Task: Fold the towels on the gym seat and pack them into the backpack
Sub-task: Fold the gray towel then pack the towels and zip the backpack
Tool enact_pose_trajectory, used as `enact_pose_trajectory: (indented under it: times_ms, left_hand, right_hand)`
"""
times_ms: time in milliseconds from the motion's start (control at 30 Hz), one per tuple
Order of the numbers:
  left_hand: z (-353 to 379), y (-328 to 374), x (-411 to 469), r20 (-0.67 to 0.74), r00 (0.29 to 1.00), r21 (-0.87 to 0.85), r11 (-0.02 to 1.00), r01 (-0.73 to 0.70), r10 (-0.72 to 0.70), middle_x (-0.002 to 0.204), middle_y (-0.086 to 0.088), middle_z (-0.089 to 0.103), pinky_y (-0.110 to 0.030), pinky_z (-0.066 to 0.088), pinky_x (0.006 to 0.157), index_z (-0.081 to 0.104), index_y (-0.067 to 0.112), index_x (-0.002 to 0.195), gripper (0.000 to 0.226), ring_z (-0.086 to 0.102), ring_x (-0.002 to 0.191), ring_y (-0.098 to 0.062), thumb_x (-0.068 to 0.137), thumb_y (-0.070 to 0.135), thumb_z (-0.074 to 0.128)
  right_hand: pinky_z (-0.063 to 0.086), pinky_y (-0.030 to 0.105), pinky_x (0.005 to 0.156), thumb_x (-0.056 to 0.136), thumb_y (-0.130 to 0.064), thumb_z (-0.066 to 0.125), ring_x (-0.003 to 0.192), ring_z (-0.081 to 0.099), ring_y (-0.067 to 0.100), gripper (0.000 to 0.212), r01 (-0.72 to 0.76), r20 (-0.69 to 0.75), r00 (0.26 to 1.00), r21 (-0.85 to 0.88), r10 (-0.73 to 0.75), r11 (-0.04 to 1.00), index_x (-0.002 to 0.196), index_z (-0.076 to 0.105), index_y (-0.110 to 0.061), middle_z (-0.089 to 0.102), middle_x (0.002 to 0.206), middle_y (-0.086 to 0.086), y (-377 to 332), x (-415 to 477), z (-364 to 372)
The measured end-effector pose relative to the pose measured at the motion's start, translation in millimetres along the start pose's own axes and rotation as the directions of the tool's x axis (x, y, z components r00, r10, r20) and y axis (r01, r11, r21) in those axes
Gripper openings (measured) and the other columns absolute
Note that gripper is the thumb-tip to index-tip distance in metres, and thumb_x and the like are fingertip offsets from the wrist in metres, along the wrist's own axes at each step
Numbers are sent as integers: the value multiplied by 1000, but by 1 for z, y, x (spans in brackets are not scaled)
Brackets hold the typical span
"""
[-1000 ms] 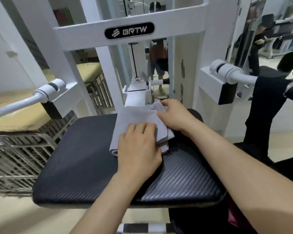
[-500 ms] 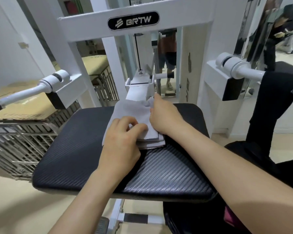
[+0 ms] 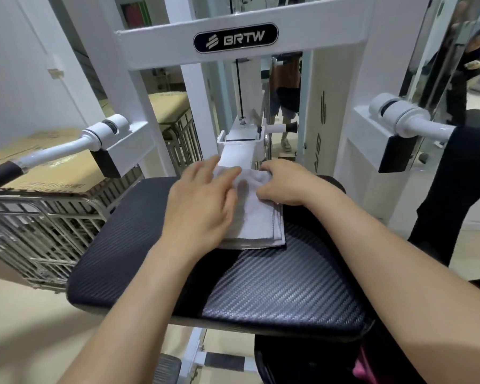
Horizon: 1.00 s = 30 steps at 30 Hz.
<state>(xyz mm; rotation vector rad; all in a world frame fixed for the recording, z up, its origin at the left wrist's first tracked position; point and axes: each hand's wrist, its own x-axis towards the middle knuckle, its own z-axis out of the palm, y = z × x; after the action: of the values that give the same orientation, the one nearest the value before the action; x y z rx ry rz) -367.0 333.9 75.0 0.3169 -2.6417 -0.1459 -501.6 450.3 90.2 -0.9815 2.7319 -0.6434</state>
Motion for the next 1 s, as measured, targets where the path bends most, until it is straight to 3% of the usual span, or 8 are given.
enact_pose_trajectory:
  times_ms: [167,300,367,467,533,633,767,1000]
  left_hand:
    - [31,-8,6,465,877,86,992,94,-123,161,8,-17,-57,3,116,-3,41,151,57,-19,147,-15,98,54,14]
    - [24,-12,9,227,947,-144,954,262,-226,158,1,18,-47,23,113,24,40,146,57,16,145,-26,92,51,39]
    - [13,-12,3,165,883,-399,789,468,-440,135,0,47,-37,39,99,36,32,140,58,47,122,-24,88,44,58]
    - [-9,-5,-5,444,764,-735,297,610,-468,103,4,70,-28,54,69,59,14,122,50,70,84,-16,77,28,77]
    - [-18,10,-16,547,767,-807,34,590,-335,90,-6,75,-28,58,61,69,7,100,33,72,73,-18,70,19,75]
    - [-21,37,-34,533,815,-846,-141,515,-226,94,-11,74,-33,59,66,69,5,100,32,72,79,-23,70,16,67]
    - [-19,67,-54,449,881,-893,-46,448,-149,102,-6,73,-32,57,65,61,12,116,36,71,86,-22,80,9,68]
    - [-3,123,-109,163,986,-747,650,140,-25,89,18,67,-21,51,65,46,42,103,37,63,80,-1,76,47,70]
  right_hand:
    - [45,31,62,70,-21,63,86,58,24,25,2,-5,1000,51,-2,999,95,61,-16,59,87,2,4,5,5]
    - [31,28,51,71,-12,62,65,46,20,16,17,-80,997,70,-12,997,67,46,-12,45,68,1,1,1,5]
    - [34,25,51,71,-3,59,61,46,17,8,24,-99,995,412,19,911,74,53,-9,47,68,1,3,-9,4]
    - [37,24,54,58,6,49,61,46,19,26,-9,7,1000,942,6,335,82,56,-3,48,67,6,15,-31,2]
    - [44,31,69,58,4,48,74,52,24,30,-63,60,997,996,-46,-70,84,60,-4,56,77,10,27,-50,2]
    - [53,31,79,74,-8,63,82,63,23,13,-94,76,995,948,-69,-304,87,65,-8,66,81,7,40,-86,1]
    - [57,36,85,78,-25,66,99,69,23,33,-68,54,996,978,-76,-199,105,70,-6,72,105,12,60,-139,0]
    - [58,32,78,72,1,64,90,71,27,25,62,-70,993,995,100,83,94,74,-5,73,97,19,92,-222,20]
